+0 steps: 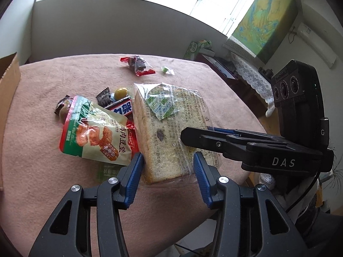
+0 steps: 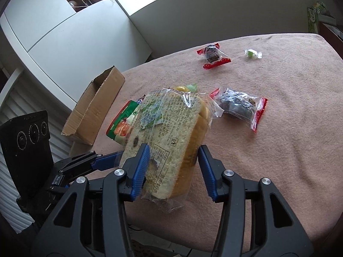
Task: Organize snacks
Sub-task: 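Lift the bread loaf with the right tool and carry it into the cardboard box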
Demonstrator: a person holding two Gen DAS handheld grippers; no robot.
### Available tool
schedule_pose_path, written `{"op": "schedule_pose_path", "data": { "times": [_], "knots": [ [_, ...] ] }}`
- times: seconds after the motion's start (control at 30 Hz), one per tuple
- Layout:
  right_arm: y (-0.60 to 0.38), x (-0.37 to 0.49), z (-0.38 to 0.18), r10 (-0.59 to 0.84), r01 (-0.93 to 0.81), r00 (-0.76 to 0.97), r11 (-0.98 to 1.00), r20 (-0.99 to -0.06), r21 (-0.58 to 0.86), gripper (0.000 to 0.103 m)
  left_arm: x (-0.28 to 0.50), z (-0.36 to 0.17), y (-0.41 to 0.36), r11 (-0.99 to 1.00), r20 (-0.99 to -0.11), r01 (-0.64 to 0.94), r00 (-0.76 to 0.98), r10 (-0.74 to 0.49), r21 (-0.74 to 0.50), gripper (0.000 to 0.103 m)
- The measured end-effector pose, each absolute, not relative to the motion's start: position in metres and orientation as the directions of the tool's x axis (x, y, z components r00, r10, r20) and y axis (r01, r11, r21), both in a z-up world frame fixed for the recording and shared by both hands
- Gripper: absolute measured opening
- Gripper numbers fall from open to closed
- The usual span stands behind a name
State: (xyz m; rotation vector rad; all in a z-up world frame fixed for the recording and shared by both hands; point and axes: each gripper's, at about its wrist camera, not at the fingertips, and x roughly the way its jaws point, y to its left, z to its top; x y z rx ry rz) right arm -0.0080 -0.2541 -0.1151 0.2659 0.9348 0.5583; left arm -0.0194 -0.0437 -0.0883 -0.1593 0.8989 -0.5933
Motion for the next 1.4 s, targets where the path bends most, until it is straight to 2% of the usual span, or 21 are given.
{"op": "schedule_pose_path", "data": {
  "times": [0.4, 0.83, 1.1, 1.4],
  "knots": [
    [-0.186, 0.004, -0.07, 0.595, -0.445, 0.485, 0.799, -0.641, 0.405, 0.048, -0.021, -0.055, 0.016, 0.859, -0.606, 0.348, 0.61, -0.511, -0.375, 0.046],
    [-0.067, 0.029, -0.037, 0.659, -0.604, 0.41, 0.714, -0.631, 0.353, 0.047, -0.034, -0.036, 0.112, 0.893, -0.527, 0.199, 0.747, -0.406, -0.404, 0.046],
    [0.002, 0.039, -0.037, 0.674, -0.669, 0.356, 0.667, -0.647, 0.327, 0.047, -0.038, -0.04, 0.166, 0.907, -0.521, 0.082, 0.796, -0.308, -0.412, 0.046],
    [0.046, 0.063, -0.061, 0.698, -0.687, 0.268, 0.622, -0.664, 0.376, 0.047, -0.03, -0.053, 0.209, 0.907, -0.553, -0.034, 0.801, -0.227, -0.42, 0.046]
  ]
}}
